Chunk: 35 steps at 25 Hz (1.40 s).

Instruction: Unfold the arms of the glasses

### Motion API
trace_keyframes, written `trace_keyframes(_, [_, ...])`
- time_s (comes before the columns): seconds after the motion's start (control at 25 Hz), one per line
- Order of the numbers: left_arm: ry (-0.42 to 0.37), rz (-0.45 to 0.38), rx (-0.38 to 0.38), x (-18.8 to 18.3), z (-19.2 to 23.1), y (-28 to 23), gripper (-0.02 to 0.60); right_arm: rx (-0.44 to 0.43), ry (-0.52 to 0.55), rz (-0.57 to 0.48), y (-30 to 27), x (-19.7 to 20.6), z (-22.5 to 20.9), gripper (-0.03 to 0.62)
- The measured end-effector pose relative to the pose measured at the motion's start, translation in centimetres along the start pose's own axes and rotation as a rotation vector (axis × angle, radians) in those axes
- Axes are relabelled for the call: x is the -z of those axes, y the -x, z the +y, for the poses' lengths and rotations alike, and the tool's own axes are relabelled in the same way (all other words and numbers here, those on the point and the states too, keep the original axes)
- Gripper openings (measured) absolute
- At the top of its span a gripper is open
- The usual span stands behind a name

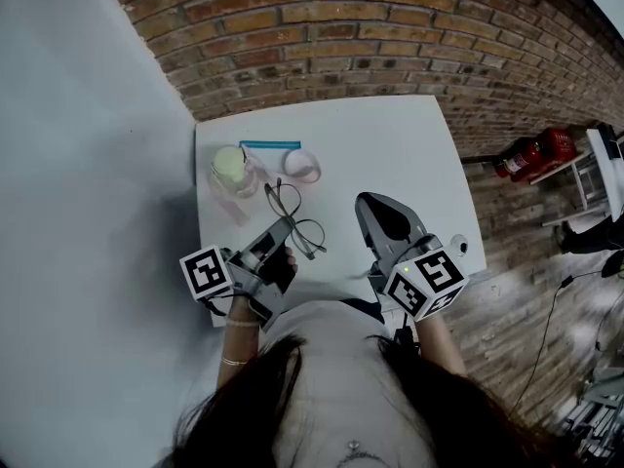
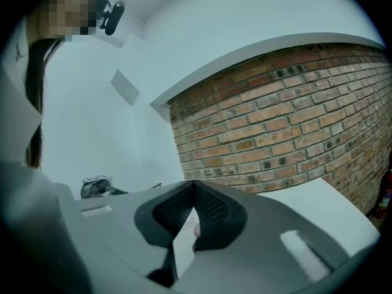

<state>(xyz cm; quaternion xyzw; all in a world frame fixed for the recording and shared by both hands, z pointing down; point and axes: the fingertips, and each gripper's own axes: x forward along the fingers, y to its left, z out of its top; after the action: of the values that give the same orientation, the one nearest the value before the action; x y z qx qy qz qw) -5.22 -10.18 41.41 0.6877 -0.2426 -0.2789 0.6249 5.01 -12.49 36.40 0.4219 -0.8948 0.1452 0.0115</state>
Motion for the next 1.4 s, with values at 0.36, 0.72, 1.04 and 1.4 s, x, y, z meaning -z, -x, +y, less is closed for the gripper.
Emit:
trace_keyframes(0.36, [0.006, -0.009, 0.012, -0.3, -0.4, 0.1, 0.023, -0.053, 0.025, 0.005, 0.0, 0.0, 1.5, 0.005])
trace_keyframes(0.72, [0.010, -0.009, 0.022, -0.3, -0.4, 0.1, 0.023, -0.179, 0.057, 0.017, -0.1, 0.5, 4.2, 0.021])
trace_keyframes(1.04, [0.020, -0.015, 0.037, -0.5, -0.7, 0.0, 0.021, -0.260, 0.065, 0.030, 0.0, 0.7, 5.8, 0.034])
trace_keyframes(1.4, [0.037, -0.023, 0.049, -0.8, -0.7, 0.1, 0.021, -0.350, 0.094, 0.059, 0.1, 1.6, 7.7, 0.035])
